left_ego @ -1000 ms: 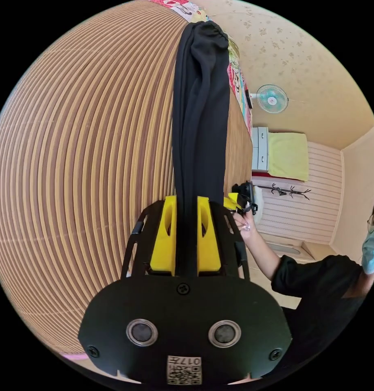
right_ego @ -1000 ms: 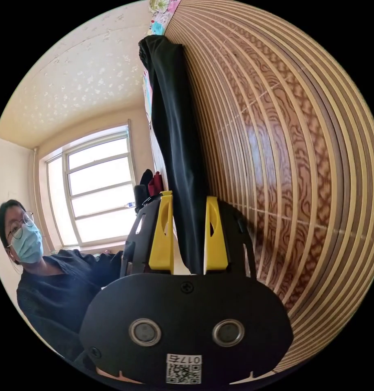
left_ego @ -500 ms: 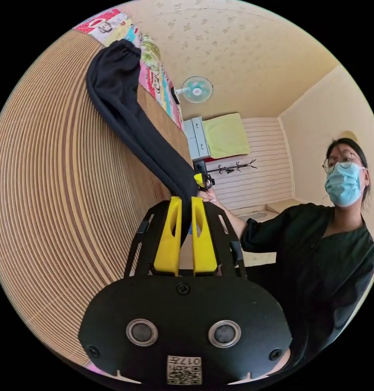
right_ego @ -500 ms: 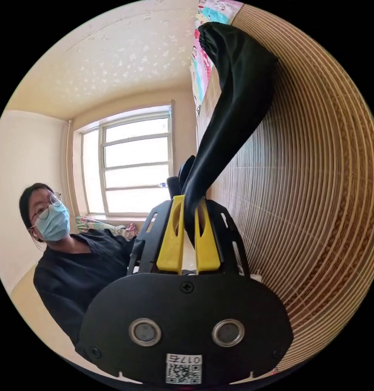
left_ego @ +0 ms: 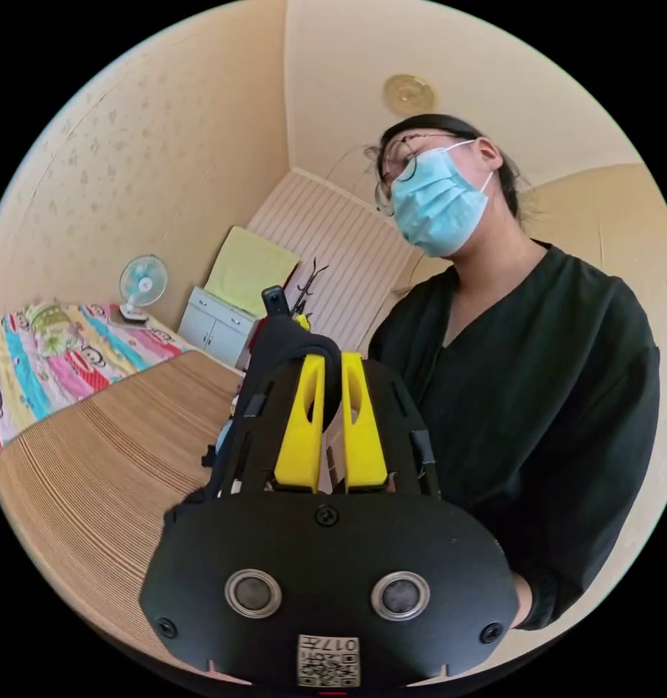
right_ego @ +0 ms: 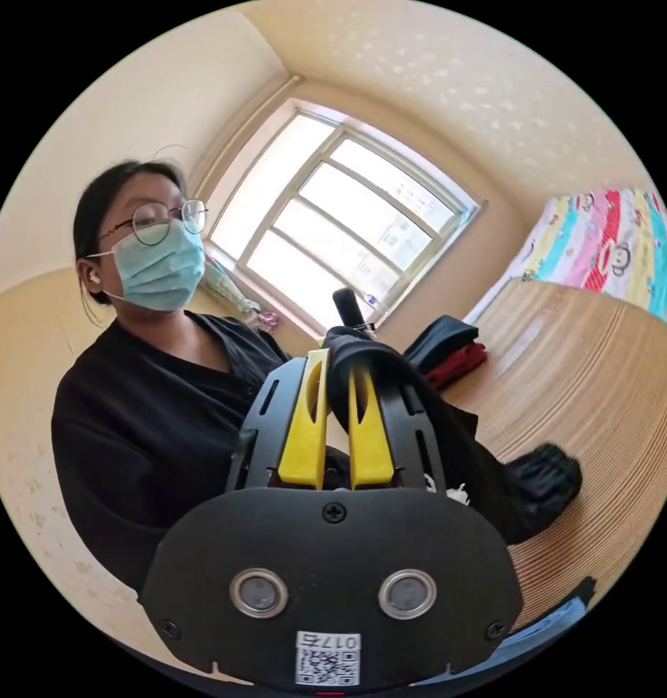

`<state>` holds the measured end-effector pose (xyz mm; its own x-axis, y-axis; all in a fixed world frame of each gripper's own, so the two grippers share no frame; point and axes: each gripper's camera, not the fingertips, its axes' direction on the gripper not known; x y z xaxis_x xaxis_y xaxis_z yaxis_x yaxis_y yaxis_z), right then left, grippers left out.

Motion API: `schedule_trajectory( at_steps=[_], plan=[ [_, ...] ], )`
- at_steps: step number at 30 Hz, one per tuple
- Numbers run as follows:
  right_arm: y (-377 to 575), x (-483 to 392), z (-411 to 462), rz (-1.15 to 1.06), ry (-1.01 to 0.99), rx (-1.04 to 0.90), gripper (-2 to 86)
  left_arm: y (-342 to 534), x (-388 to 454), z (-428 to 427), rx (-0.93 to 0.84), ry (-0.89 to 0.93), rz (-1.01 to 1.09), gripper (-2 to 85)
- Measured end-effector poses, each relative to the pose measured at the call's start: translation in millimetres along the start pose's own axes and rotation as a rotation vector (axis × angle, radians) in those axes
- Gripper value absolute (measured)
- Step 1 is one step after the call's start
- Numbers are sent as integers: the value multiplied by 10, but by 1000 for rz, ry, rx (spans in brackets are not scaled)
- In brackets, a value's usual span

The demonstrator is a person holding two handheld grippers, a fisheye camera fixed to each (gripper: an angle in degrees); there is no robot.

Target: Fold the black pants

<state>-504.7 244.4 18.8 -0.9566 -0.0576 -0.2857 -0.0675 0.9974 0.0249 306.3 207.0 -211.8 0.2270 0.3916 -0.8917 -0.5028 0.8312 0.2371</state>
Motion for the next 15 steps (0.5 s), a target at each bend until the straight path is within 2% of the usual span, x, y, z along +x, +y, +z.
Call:
schedule_trajectory(
  at_steps=[3, 5, 8, 10, 15],
  plan=[
    [-457, -125, -7, -15, 34, -2, 30, -415, -106, -28, 71, -79, -96, 44],
    [-658, 86, -68, 74, 122, 7, 35, -512, -427, -47, 118, -254, -260, 44],
    [-848, 850, -142, 322, 240, -31, 41, -431, -1028, 57, 108, -440, -494, 44],
    [-890, 1640, -76, 475, 358, -137, 42, -339, -1403, 200, 57, -553, -570, 44],
    [-762, 2866, 138, 577, 562, -234, 28, 91, -2290, 350, -43, -720, -755, 45]
  ],
)
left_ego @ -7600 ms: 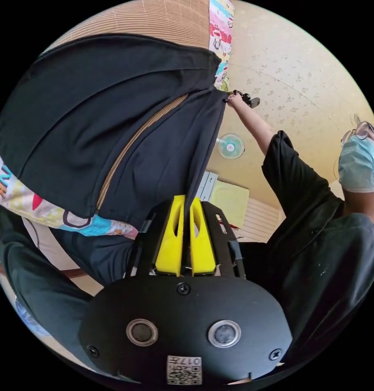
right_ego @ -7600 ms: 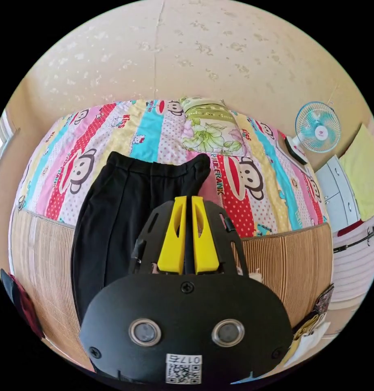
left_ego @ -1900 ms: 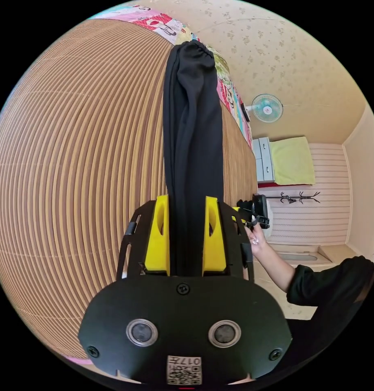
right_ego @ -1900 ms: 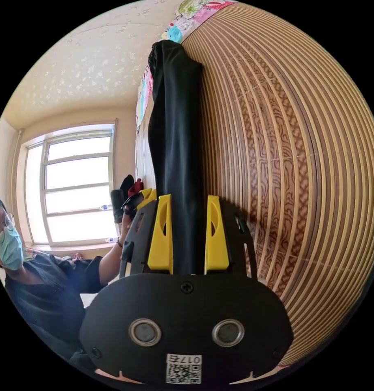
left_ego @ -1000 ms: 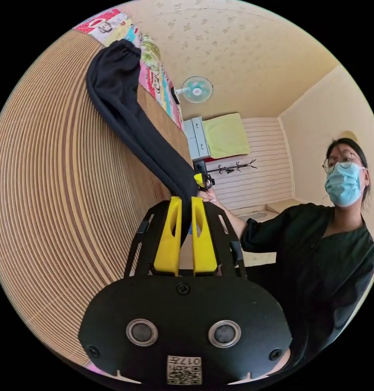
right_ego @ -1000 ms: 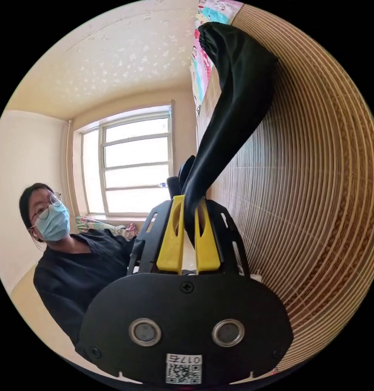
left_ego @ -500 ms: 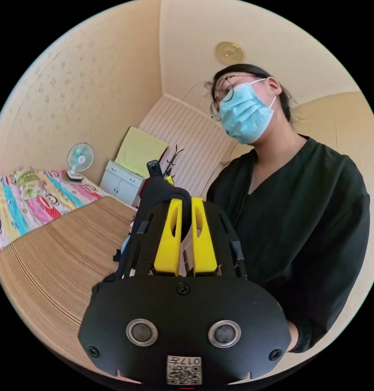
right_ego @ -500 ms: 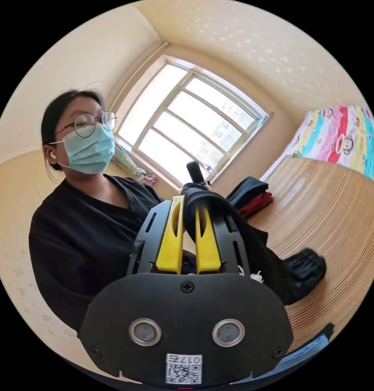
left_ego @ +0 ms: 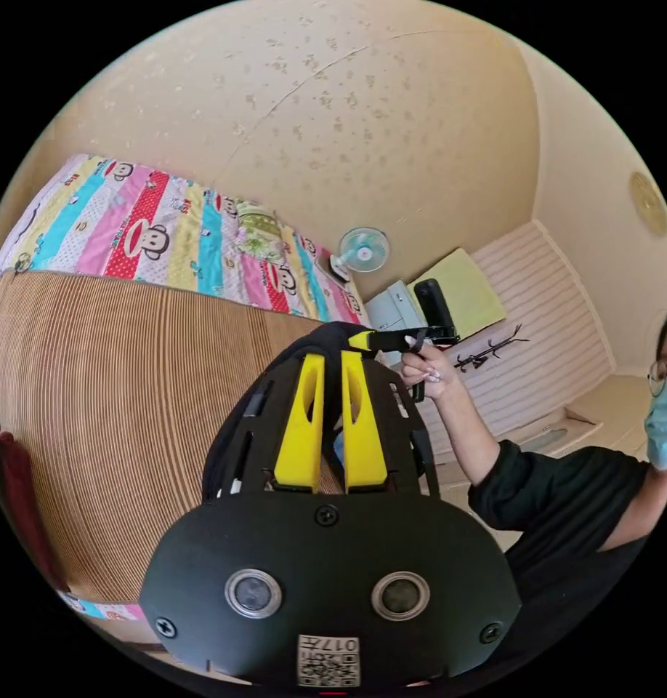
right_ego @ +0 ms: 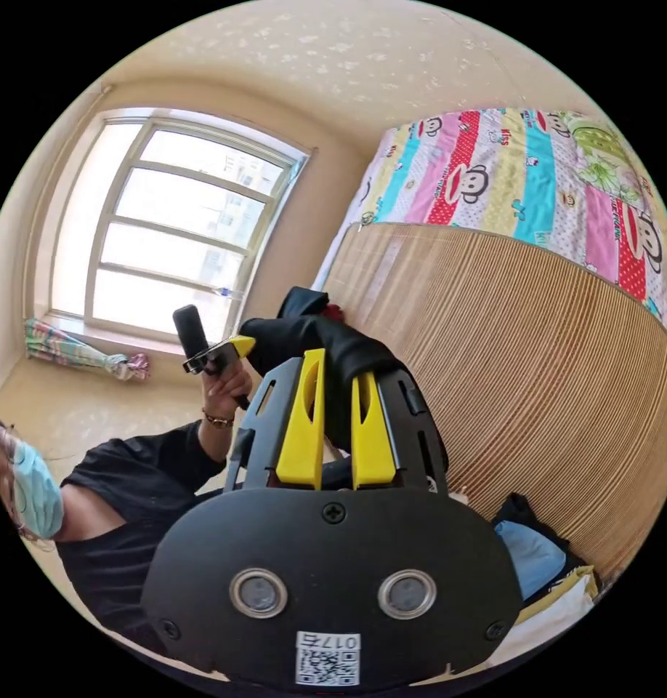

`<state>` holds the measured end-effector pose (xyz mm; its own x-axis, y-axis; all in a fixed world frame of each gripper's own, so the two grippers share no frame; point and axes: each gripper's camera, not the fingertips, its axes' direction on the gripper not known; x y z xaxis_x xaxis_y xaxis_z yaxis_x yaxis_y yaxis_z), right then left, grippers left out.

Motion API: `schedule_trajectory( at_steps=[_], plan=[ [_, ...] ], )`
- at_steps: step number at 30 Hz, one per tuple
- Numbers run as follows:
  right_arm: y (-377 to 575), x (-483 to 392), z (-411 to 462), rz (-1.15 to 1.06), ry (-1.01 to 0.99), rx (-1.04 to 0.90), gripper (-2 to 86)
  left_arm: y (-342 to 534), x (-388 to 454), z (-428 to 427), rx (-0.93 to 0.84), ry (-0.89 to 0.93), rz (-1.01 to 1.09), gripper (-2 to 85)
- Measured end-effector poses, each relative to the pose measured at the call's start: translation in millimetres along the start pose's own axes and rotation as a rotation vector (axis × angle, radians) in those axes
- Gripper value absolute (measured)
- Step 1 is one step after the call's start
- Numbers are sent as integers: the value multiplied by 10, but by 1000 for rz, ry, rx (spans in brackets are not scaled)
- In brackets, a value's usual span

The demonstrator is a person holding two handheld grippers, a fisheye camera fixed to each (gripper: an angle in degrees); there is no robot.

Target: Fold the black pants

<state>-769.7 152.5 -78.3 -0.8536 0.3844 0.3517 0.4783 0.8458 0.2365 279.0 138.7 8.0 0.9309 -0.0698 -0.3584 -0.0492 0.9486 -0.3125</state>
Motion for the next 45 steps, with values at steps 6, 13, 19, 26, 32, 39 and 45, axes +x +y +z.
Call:
schedule_trajectory(
  at_steps=[6, 13, 19, 26, 32, 39, 45],
  plan=[
    [447, 645, 750, 38, 38, 14, 28, 569, -768, 576, -95, 0, -169, 51],
    [2057, 1937, 2079, 402, 46, -225, 35, 1938, -1442, 1198, -361, -115, -543, 72],
    [2631, 2604, 2156, 572, -58, -259, 73, 2016, -1670, 916, -236, -6, -653, 104],
    [1901, 3138, 1506, 512, -120, -39, 118, 1065, -1678, 711, -204, -71, -493, 121],
    [1473, 3802, 1499, 540, -180, 14, 174, 870, -1890, 882, -269, -69, -510, 136],
    [1666, 4119, 1653, 497, -52, 30, 166, 1116, -1800, 918, -220, -5, -534, 133],
    [1963, 4590, 1440, 645, -122, 125, 145, 1308, -1914, 698, -156, 97, -562, 111]
  ],
)
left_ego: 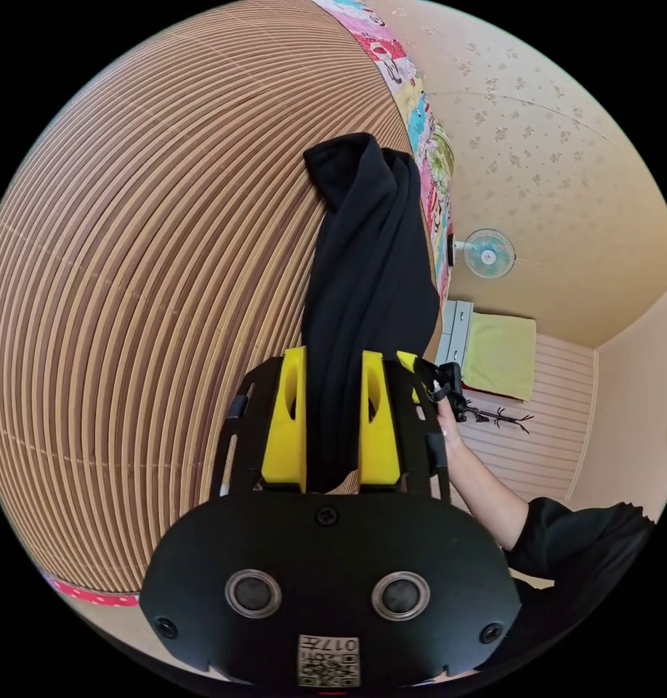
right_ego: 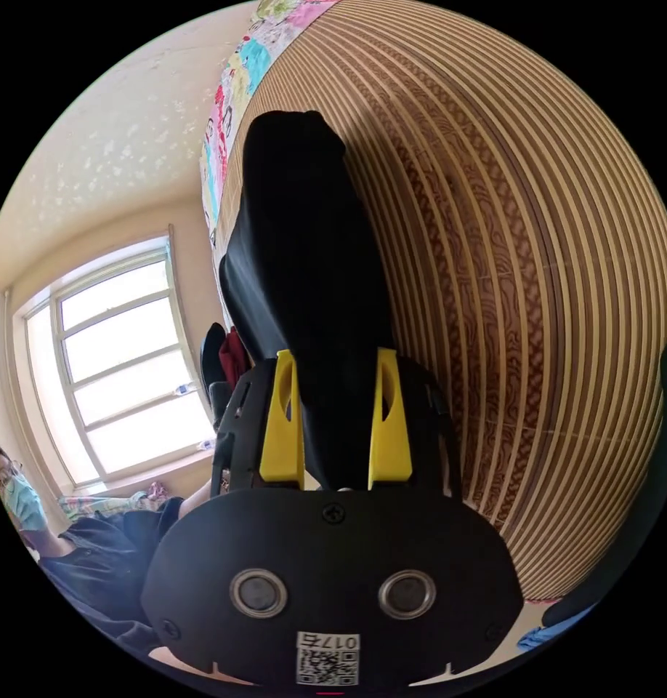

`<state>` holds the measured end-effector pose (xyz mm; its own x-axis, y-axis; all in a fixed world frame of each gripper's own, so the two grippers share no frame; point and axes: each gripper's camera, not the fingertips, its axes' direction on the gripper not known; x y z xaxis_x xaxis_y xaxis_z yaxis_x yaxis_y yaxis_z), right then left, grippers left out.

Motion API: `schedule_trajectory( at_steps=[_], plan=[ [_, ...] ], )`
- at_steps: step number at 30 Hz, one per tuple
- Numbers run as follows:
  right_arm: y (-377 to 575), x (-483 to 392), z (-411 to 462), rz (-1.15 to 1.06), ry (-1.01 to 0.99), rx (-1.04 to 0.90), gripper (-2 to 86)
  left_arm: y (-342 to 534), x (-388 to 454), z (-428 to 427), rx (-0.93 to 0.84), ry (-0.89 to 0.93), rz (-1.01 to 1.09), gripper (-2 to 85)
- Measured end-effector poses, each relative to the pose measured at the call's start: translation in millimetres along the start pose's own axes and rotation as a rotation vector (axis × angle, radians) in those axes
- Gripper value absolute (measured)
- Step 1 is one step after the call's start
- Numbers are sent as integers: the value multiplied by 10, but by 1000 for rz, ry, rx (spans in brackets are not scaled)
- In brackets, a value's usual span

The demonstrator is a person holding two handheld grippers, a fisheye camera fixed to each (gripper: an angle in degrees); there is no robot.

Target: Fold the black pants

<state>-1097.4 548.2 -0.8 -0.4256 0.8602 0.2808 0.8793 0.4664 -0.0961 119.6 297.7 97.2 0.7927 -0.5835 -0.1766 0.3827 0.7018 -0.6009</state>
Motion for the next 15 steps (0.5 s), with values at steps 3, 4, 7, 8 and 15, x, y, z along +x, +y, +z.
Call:
schedule_trajectory(
  at_steps=[3, 4, 7, 8, 15],
  plan=[
    [-4, -224, 29, -50, 210, 3, 140, -19, -68, -148, -64, 12, 10, 102],
    [-17, -302, 97, -66, 270, -10, 138, -21, -93, -271, -82, -3, 23, 100],
    [-54, -400, 331, -61, 265, -54, 135, 8, -229, -792, -85, -60, 37, 99],
    [-56, -423, 396, -57, 249, -65, 135, 27, -299, -1101, -73, -107, 31, 99],
    [134, -1222, 1946, -95, 112, -237, 131, 755, -379, -3378, 225, -546, 111, 100]
  ],
)
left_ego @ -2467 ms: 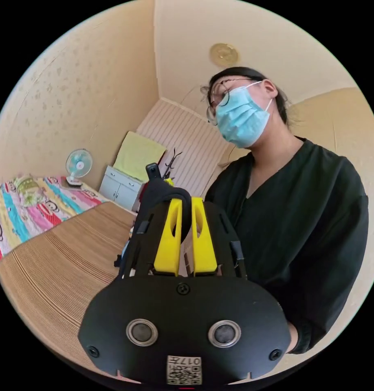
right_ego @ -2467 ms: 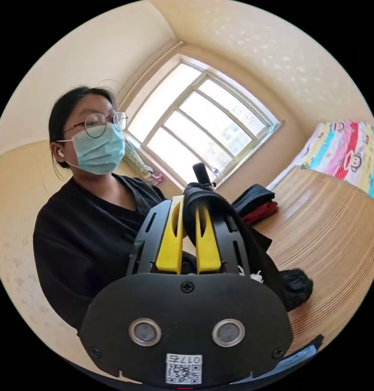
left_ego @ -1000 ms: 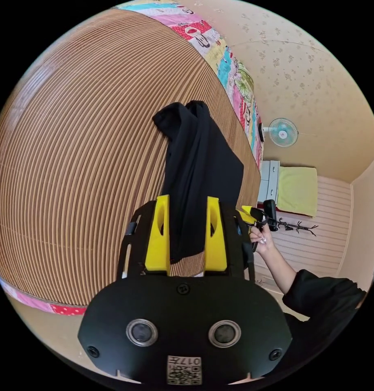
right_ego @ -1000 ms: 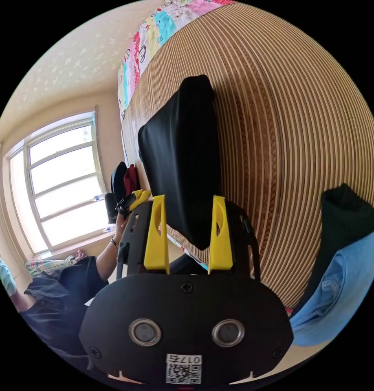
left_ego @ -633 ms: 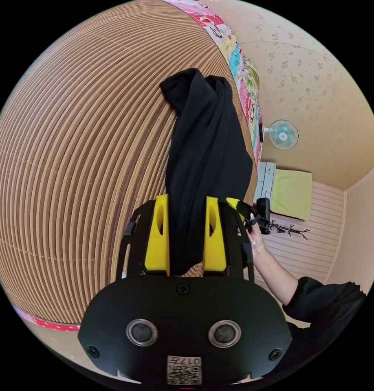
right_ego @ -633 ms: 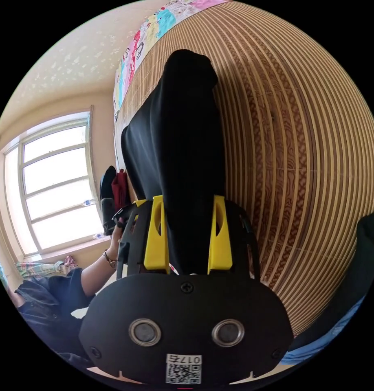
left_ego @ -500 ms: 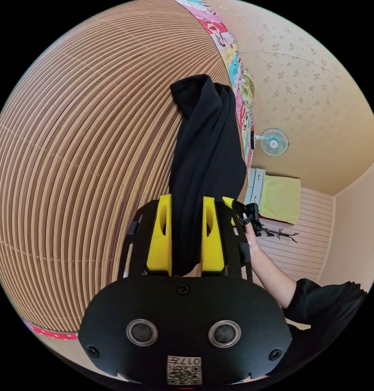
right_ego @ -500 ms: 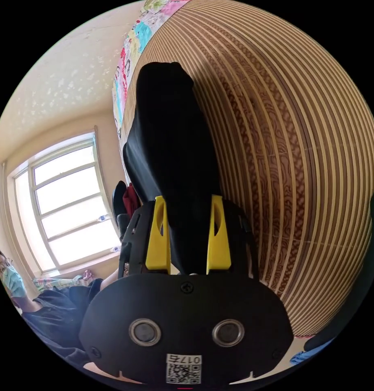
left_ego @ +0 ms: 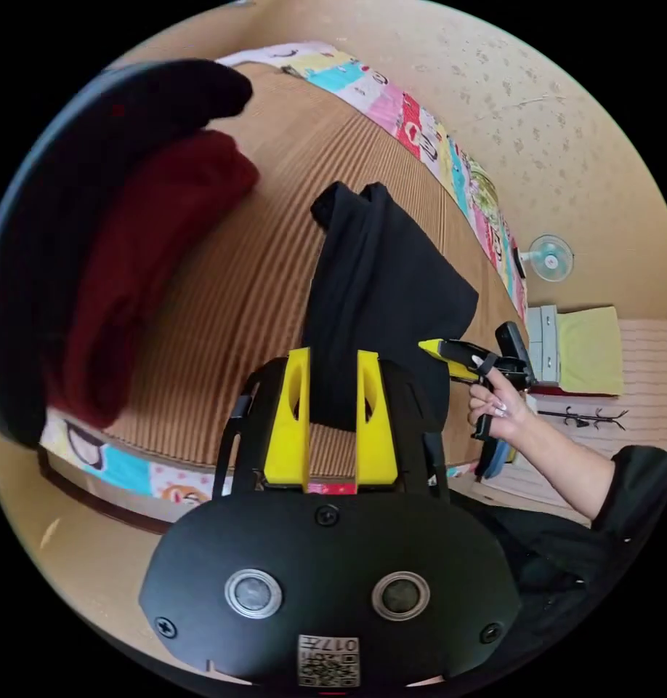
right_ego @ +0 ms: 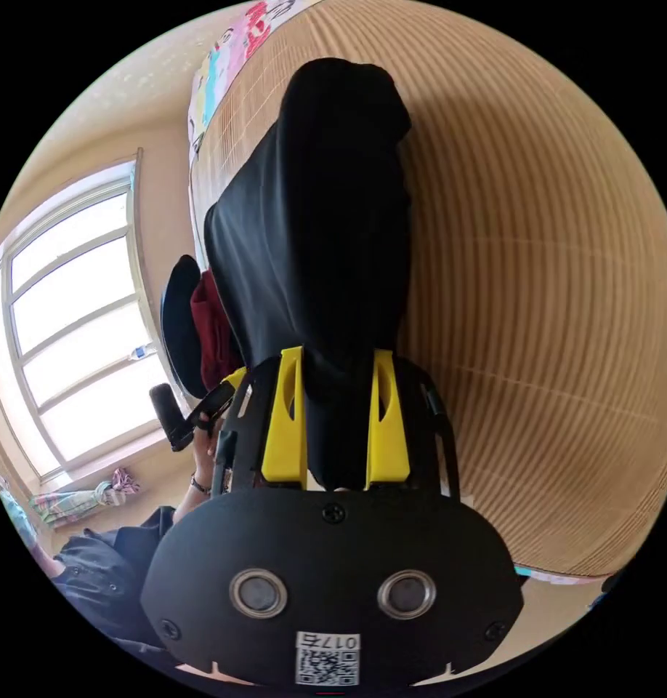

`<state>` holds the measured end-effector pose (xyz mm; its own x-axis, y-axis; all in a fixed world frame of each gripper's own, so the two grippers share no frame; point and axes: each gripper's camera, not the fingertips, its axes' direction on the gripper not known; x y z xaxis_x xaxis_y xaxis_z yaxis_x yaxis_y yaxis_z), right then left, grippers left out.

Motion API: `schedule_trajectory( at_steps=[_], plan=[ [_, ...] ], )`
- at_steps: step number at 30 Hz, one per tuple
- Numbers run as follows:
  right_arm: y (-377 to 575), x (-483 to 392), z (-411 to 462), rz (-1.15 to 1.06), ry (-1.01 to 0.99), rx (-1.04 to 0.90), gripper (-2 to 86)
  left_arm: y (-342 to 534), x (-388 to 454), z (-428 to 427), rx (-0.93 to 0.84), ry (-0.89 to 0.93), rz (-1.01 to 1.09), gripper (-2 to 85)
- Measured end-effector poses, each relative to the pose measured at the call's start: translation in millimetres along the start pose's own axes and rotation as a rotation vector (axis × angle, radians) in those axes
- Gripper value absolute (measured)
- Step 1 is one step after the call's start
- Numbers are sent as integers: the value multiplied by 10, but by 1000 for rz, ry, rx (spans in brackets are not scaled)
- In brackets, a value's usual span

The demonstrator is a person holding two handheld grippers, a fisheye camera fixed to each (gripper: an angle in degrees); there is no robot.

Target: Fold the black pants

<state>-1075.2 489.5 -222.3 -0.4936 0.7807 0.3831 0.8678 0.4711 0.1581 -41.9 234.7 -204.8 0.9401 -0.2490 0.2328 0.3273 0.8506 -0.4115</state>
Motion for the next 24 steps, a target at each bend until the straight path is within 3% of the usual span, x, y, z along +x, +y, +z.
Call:
schedule_trajectory(
  at_steps=[4, 7, 9, 15, 21, 24],
  plan=[
    [-287, -863, 1122, -97, -37, -229, 128, 523, -629, -828, 12, -136, -80, 100],
    [-425, -1261, 1450, -145, 254, -346, 130, 875, -833, -1051, 8, -174, -147, 100],
    [-462, -1139, 1381, -111, 219, -398, 128, 1015, -834, -1034, -2, -175, -164, 100],
    [-87, -219, 433, -39, -44, -543, 112, 920, -410, -550, -36, -63, -157, 100],
    [1146, 889, -1183, 178, 291, -469, 90, 155, 554, -33, -106, 23, 109, 95],
    [1987, 1421, -1933, 321, 420, -448, 81, -107, 1026, 523, -284, -46, 295, 73]
  ],
)
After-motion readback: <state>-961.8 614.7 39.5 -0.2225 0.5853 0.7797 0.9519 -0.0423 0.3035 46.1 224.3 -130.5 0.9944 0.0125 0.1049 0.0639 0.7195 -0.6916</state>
